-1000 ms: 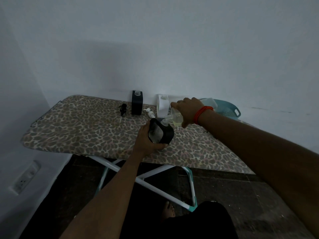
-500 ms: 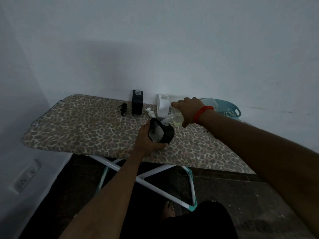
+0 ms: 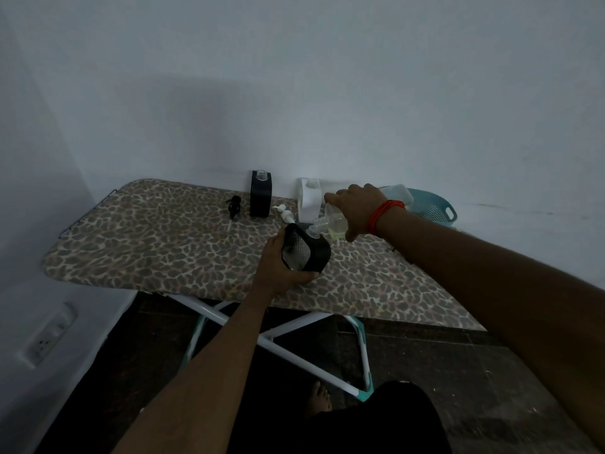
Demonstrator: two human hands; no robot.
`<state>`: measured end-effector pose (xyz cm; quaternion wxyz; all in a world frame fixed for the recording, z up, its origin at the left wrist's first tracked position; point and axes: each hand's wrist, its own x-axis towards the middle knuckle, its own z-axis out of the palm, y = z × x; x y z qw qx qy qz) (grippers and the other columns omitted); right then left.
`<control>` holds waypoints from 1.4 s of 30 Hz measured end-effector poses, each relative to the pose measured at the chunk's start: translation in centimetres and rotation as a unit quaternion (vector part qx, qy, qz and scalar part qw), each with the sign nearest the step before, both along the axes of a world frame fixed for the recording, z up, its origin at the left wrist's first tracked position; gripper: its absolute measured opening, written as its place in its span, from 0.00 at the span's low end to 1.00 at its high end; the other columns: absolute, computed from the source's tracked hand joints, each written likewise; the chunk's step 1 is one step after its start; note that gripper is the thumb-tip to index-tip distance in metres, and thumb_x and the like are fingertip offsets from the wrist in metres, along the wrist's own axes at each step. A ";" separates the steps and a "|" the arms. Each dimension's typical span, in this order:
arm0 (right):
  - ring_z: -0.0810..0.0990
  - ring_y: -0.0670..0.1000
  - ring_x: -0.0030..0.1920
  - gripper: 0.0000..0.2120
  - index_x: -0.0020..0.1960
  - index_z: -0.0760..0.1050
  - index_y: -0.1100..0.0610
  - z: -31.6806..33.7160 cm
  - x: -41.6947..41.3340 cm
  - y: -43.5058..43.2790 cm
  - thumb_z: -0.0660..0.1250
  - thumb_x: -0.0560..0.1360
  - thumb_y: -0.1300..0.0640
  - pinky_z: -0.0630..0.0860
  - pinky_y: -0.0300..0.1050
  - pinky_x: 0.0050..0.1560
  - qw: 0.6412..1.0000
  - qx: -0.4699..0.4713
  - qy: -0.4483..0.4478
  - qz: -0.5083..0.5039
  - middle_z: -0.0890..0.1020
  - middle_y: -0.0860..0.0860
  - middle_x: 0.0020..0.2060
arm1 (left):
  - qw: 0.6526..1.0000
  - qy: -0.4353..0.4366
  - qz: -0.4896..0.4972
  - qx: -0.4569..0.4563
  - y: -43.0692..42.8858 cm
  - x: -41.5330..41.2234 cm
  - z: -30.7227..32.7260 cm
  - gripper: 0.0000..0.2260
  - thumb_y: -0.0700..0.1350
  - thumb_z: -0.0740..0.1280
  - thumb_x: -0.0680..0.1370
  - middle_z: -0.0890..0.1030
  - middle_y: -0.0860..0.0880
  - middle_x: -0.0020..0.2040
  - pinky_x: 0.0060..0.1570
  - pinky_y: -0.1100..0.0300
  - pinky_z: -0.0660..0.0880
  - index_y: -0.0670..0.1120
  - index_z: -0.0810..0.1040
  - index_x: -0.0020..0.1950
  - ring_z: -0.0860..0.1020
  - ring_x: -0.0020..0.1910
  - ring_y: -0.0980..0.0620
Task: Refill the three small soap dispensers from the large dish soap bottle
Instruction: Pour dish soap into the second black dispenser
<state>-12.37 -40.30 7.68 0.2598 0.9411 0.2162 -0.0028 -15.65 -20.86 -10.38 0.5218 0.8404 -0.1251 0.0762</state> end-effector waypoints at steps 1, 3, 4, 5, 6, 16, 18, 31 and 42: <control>0.76 0.57 0.61 0.44 0.72 0.61 0.51 0.0 0.0 0.0 0.79 0.64 0.42 0.73 0.56 0.59 1.000 0.000 0.000 -0.001 0.77 0.52 0.61 | 1.000 0.000 -0.002 0.002 0.0 0.0 0.0 0.53 0.51 0.85 0.65 0.66 0.46 0.79 0.74 0.42 0.65 0.45 0.59 0.82 0.65 0.78 0.46; 0.75 0.57 0.61 0.45 0.73 0.60 0.51 0.0 -0.1 0.0 0.79 0.64 0.42 0.73 0.56 0.59 1.000 0.001 0.000 -0.001 0.77 0.52 0.62 | 1.000 0.001 -0.006 0.004 0.0 0.1 0.0 0.52 0.51 0.84 0.65 0.65 0.46 0.79 0.74 0.42 0.65 0.45 0.59 0.82 0.65 0.78 0.46; 0.75 0.57 0.61 0.45 0.73 0.60 0.51 0.0 -0.1 0.0 0.79 0.64 0.42 0.73 0.56 0.59 1.000 0.000 0.000 -0.001 0.77 0.52 0.62 | 1.000 0.002 -0.007 0.004 0.0 0.1 0.0 0.52 0.51 0.84 0.65 0.66 0.46 0.79 0.74 0.42 0.65 0.45 0.59 0.82 0.65 0.78 0.45; 0.75 0.57 0.61 0.45 0.73 0.60 0.51 0.0 -0.1 0.1 0.79 0.64 0.42 0.73 0.56 0.59 1.000 0.000 0.000 -0.002 0.77 0.52 0.62 | 1.000 0.001 -0.009 0.003 0.0 0.2 0.1 0.52 0.51 0.84 0.65 0.66 0.46 0.79 0.74 0.42 0.65 0.45 0.60 0.81 0.65 0.78 0.45; 0.75 0.57 0.61 0.45 0.72 0.60 0.51 0.0 -0.1 0.1 0.79 0.64 0.42 0.73 0.56 0.59 1.000 0.000 0.000 -0.002 0.77 0.52 0.62 | 1.000 0.000 -0.009 0.004 0.0 0.2 0.0 0.52 0.51 0.84 0.65 0.66 0.46 0.79 0.74 0.42 0.65 0.45 0.60 0.81 0.65 0.78 0.46; 0.76 0.57 0.60 0.45 0.70 0.61 0.50 -0.3 0.1 0.0 0.80 0.61 0.41 0.74 0.56 0.57 1.000 0.006 -0.003 0.006 0.78 0.52 0.60 | 1.000 0.003 -0.011 -0.001 0.0 0.2 0.0 0.52 0.53 0.84 0.65 0.66 0.48 0.79 0.74 0.41 0.65 0.47 0.59 0.82 0.65 0.78 0.46; 0.76 0.57 0.59 0.44 0.70 0.61 0.50 -0.3 0.1 0.0 0.80 0.61 0.41 0.74 0.56 0.56 1.000 0.005 -0.004 0.005 0.78 0.52 0.59 | 1.000 0.002 -0.015 -0.004 0.0 0.2 0.0 0.52 0.53 0.84 0.65 0.66 0.48 0.79 0.74 0.41 0.66 0.47 0.60 0.81 0.65 0.78 0.46; 0.76 0.57 0.59 0.43 0.70 0.62 0.51 -0.1 0.0 0.2 0.80 0.62 0.41 0.73 0.56 0.56 1.000 -0.003 -0.005 0.001 0.78 0.52 0.59 | 1.000 0.001 -0.007 -0.011 0.0 0.2 -0.1 0.52 0.52 0.85 0.64 0.68 0.47 0.77 0.73 0.41 0.67 0.46 0.61 0.81 0.67 0.76 0.46; 0.76 0.57 0.60 0.44 0.71 0.61 0.51 -0.1 -0.1 0.3 0.79 0.63 0.42 0.73 0.56 0.57 1.000 -0.006 -0.005 -0.003 0.77 0.52 0.61 | 1.000 -0.005 -0.003 -0.010 0.0 0.0 0.0 0.52 0.50 0.85 0.64 0.67 0.47 0.78 0.73 0.42 0.67 0.45 0.60 0.81 0.67 0.77 0.47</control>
